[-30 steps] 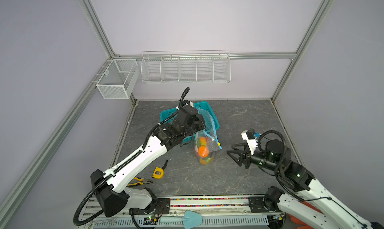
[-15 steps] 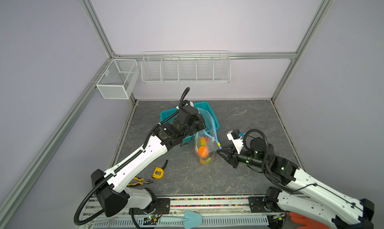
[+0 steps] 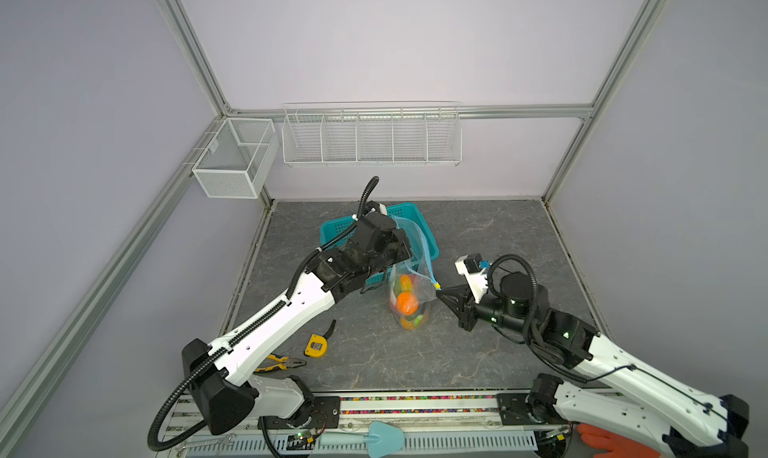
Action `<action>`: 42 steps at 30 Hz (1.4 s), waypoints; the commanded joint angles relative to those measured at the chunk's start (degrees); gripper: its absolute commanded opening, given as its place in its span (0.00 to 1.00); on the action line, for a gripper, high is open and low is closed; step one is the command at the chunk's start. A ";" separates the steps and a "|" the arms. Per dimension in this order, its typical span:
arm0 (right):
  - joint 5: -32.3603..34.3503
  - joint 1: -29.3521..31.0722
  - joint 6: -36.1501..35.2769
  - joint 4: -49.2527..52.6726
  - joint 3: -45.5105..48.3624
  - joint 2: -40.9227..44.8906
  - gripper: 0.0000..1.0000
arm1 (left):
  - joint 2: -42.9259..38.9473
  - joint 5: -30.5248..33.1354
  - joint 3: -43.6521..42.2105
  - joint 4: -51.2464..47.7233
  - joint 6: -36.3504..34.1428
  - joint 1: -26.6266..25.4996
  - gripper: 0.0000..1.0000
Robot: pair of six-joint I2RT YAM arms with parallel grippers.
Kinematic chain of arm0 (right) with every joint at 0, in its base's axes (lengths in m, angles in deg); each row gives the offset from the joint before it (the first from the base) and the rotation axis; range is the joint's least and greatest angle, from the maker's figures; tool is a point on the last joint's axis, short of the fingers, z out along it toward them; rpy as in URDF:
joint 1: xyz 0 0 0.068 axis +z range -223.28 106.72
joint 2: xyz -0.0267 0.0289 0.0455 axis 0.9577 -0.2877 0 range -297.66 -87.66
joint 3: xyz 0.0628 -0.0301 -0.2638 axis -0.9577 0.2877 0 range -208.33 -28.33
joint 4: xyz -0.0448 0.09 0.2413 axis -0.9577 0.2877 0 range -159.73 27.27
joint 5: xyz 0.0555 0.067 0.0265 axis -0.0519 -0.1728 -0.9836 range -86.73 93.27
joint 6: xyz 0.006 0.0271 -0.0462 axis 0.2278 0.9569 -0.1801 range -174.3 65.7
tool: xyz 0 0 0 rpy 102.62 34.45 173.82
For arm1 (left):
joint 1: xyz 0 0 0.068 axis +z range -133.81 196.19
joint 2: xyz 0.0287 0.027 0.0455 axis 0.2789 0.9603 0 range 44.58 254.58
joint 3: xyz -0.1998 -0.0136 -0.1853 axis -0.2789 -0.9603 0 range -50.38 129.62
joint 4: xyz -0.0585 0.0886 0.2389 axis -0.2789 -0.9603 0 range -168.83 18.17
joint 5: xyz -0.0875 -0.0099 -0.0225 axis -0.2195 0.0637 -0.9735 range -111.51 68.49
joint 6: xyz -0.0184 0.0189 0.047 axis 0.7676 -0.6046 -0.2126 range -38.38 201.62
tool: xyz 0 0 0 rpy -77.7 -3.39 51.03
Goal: Place the food in the zip-top bag and seal the zipper
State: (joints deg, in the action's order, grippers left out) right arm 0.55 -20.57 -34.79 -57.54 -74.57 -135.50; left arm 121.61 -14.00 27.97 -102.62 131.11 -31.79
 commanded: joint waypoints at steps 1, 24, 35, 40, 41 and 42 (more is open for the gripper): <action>2.06 0.38 -0.79 0.98 -3.39 -0.06 0.07 | -1.88 0.60 -0.80 -0.01 0.40 0.22 0.00; -6.77 -9.80 -19.57 12.37 -19.42 -4.96 0.06 | -15.03 5.76 0.07 -4.61 -10.64 0.26 0.86; -17.90 -11.61 -29.58 21.38 -27.80 -9.93 0.06 | -15.25 7.43 5.44 -9.85 -12.48 0.26 0.86; -20.75 -12.14 -32.14 25.72 -31.38 -11.67 0.06 | -15.33 3.92 5.66 -9.03 -11.81 0.26 0.87; -21.42 -12.23 -32.39 25.57 -31.42 -11.74 0.06 | -15.25 3.40 5.68 -9.03 -11.78 0.20 0.87; -21.94 -12.26 -32.58 25.73 -31.66 -11.91 0.06 | -15.13 2.93 5.83 -8.95 -11.77 0.26 0.87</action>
State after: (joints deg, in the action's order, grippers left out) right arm -17.11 -32.40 -63.49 -32.41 -104.60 -147.50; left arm 106.71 -9.21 31.97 -110.38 119.92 -31.79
